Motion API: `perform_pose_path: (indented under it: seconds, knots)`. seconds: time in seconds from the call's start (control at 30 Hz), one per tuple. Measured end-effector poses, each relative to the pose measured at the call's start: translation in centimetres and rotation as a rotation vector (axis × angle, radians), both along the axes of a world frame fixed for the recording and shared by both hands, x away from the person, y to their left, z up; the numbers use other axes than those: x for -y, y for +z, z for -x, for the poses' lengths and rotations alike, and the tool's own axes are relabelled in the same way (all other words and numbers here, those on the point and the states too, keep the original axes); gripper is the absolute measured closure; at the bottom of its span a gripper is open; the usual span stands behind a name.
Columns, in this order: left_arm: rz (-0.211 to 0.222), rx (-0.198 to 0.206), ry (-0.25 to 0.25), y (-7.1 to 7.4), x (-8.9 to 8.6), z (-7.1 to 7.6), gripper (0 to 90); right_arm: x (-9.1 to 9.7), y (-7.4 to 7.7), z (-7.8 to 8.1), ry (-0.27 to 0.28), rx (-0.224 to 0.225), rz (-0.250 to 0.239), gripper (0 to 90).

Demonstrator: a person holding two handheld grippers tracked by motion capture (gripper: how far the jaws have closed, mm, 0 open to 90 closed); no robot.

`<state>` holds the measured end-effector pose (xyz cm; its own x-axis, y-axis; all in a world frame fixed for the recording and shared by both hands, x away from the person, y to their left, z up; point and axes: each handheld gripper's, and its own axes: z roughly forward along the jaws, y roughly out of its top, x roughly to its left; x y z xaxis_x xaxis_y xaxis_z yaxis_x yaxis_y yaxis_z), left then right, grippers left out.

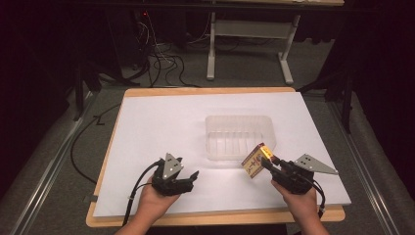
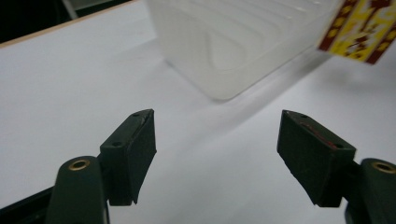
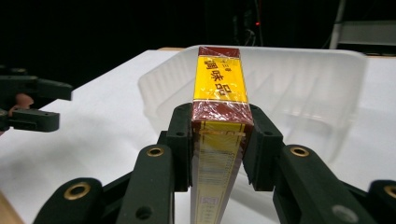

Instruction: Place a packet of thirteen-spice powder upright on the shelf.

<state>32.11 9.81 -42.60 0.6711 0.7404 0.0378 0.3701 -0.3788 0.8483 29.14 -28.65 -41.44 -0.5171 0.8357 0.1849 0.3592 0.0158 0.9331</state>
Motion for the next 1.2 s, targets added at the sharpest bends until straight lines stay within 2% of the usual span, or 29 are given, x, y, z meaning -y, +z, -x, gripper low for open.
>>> perform_pose_path:
  seconds: [0.07, 0.13, 0.17, 0.23, 0.27, 0.3, 0.37, 0.4, 0.57, 0.7, 0.83, 0.93, 1.13, 1.2]
  knots:
    - [0.069, -0.027, 0.025, -0.5, -1.2, -0.3, 28.4, 0.5, 0.1, 0.1, -0.016, 0.002, -0.01, 68.7]
    - [0.11, -0.051, 0.052, -0.5, -2.1, -0.7, 29.6, 0.9, 0.2, 0.2, -0.031, 0.002, -0.015, 68.7]
    - [0.105, -0.036, 0.059, -0.5, -2.3, -0.7, 29.6, 1.0, 0.3, 0.2, -0.041, 0.003, -0.012, 68.7]
    - [0.063, -0.002, 0.069, -0.6, -2.6, -0.8, 29.6, 1.2, 0.5, 0.3, -0.055, 0.013, 0.003, 68.7]
    - [0.05, 0.0, 0.071, -0.8, -2.6, -0.8, 29.5, 1.3, 0.5, 0.4, -0.061, 0.021, 0.012, 68.7]
    - [0.052, -0.011, 0.07, -0.9, -2.7, -0.9, 29.4, 1.4, 0.5, 0.5, -0.071, 0.027, 0.014, 68.7]
    - [0.089, -0.054, 0.06, -1.1, -2.8, -1.1, 29.3, 1.6, 0.5, 0.6, -0.078, 0.029, 0.003, 68.7]
    - [0.097, -0.063, 0.054, -1.1, -2.9, -1.1, 29.3, 1.7, 0.5, 0.6, -0.081, 0.026, -0.001, 68.7]
    - [0.113, -0.049, 0.055, -0.9, -3.0, -1.0, 29.5, 2.4, 1.1, 1.1, -0.108, 0.039, -0.002, 68.7]
    - [0.136, -0.066, 0.055, -0.9, -3.0, -1.1, 29.1, 3.0, 2.0, 1.6, -0.15, 0.078, -0.012, 68.8]
    - [0.127, -0.049, 0.054, -0.9, -2.6, -1.0, 29.2, 2.7, 2.4, 1.4, -0.191, 0.108, 0.002, 68.8]
    - [0.129, -0.051, 0.046, -0.9, -2.5, -0.9, 29.2, 2.7, 2.7, 1.2, -0.215, 0.119, 0.008, 68.8]
    - [0.113, -0.067, 0.027, -1.3, -2.0, -0.8, 29.1, 2.4, 3.2, 0.7, -0.246, 0.132, -0.004, 68.8]
    - [0.106, -0.065, 0.012, -1.2, -1.9, -0.8, 29.1, 2.3, 3.3, 0.2, -0.243, 0.13, -0.03, 68.7]
